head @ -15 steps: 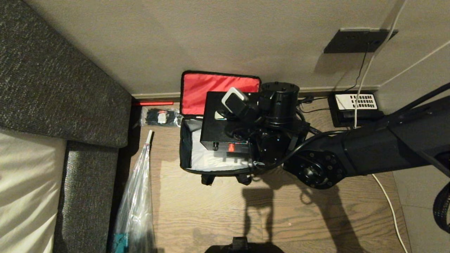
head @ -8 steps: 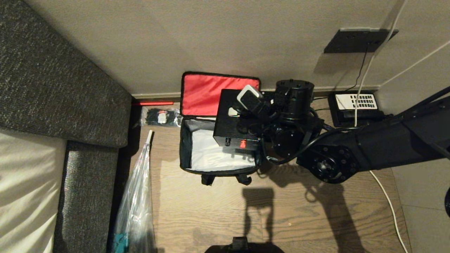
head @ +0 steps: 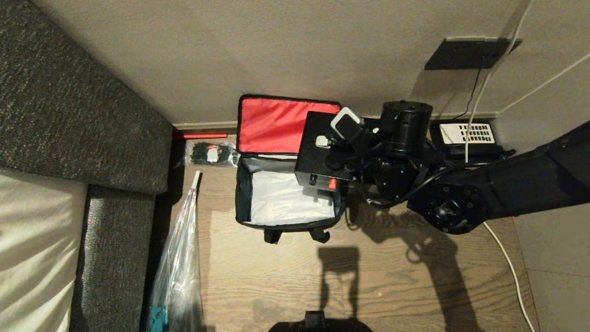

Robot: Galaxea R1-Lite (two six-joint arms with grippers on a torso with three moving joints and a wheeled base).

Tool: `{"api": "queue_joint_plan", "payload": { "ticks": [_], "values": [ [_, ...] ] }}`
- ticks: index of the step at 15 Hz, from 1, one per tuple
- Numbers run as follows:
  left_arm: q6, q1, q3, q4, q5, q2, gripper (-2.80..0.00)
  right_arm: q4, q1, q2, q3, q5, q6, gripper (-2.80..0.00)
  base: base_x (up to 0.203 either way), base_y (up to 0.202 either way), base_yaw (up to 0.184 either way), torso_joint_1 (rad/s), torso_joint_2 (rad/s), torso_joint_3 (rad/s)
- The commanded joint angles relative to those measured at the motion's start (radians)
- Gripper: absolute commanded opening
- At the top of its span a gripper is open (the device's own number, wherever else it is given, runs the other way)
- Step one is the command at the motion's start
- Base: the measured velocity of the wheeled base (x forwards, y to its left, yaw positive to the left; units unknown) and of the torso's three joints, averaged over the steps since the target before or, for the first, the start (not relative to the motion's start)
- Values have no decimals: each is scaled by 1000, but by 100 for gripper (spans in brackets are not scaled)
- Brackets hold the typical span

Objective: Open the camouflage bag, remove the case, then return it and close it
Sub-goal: Release the handle

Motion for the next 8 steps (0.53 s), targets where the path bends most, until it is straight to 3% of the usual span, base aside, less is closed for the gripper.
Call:
{"api": "queue_joint_plan", "payload": {
  "ticks": [1, 8],
  "values": [
    [0, 0, 3, 0, 0, -2, -280, -4, -31, -14, 12, -3, -5, -280, 0, 0, 0, 0, 0, 0],
    [0, 0, 3, 0, 0, -2, -280, -3, -88, -44, 43, 9, -2, -280, 0, 0, 0, 0, 0, 0]
  ]
}}
